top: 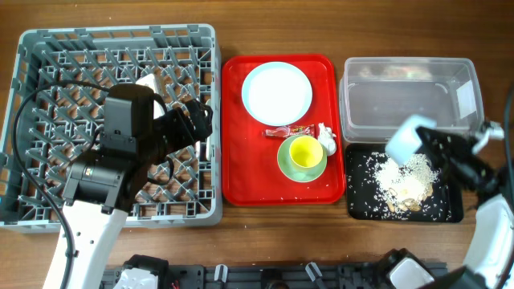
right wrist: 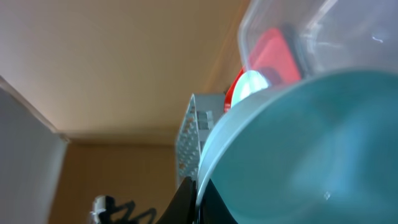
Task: Sort waste into correct bins and load items into the dishwasher rack
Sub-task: 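Return the plate to the red tray with the right gripper, then grasp the red candy wrapper with the right gripper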
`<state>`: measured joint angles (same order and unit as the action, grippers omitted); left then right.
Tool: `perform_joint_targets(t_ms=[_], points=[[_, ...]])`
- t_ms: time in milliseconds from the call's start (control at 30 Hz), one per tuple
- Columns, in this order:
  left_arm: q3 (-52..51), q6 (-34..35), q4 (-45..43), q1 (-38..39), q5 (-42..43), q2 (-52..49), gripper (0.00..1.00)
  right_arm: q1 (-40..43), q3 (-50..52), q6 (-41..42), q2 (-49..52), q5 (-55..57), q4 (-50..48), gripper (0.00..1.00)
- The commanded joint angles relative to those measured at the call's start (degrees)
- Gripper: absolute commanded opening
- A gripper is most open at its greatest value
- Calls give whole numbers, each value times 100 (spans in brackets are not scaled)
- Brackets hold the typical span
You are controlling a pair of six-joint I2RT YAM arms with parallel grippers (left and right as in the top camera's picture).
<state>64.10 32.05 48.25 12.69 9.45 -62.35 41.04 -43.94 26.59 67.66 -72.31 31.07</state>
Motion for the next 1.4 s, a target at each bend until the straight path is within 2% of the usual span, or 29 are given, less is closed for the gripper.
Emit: perform_joint_targets(t_ms=[0, 100, 200, 267, 333, 400, 600, 667, 900, 1000, 1067, 1100, 1200, 1233, 1267, 1367], points=[[52, -48, -15, -28, -11, 4, 100, -1738, -1290, 723, -315, 1976, -39, 4], [52, -48, -15, -28, -11, 4, 100, -4096, -2024, 769, -168, 4024, -90, 4], [52, -48, -15, -28, -11, 4, 100, -6216, -2076, 492, 306, 6533, -490, 4], [52, -48, -15, -28, -11, 4, 100, -6996, -2076, 190, 837, 7667, -866, 4], [52, -48, -15, -28, -11, 4, 100, -7482, -2076, -352, 1515, 8063, -1508, 4], [52, -48, -15, -28, -11, 4, 100, -7628, -2076, -728, 2100, 8046, -2020, 5], [52, -48, -15, -28, -11, 4, 100, -7525, -2076, -833, 3224, 8041, -3106, 7], [52, -48, -15, -28, -11, 4, 100, -7525, -2076, -841, 3320, 8043, -3126, 28], [52, -48, -15, -28, -11, 4, 100, -7514, -2098, -1305, 3211, 8046, -2951, 52], [52, -48, -15, -28, -11, 4, 100, -7372, -2275, -1266, 2409, 8048, -2052, 54], [52, -48, -15, -28, -11, 4, 100, -7034, -2304, -1198, 1515, 8050, -839, 54], [52, -48, -15, -28, -11, 4, 100, -6920, -2304, -1137, 1335, 8052, -518, 49], [52, -48, -15, -28, -11, 4, 100, -6199, -2302, -988, 914, 8002, 1005, 26], [52, -48, -15, -28, -11, 4, 100, -5873, -2295, -1025, 944, 7606, 1539, 11], [52, -48, -15, -28, -11, 4, 100, -5740, -2273, -1104, 999, 7318, 1751, 5], [52, -48, -15, -28, -11, 4, 100, -5639, -2083, -1349, 1296, 6620, 1902, 4]])
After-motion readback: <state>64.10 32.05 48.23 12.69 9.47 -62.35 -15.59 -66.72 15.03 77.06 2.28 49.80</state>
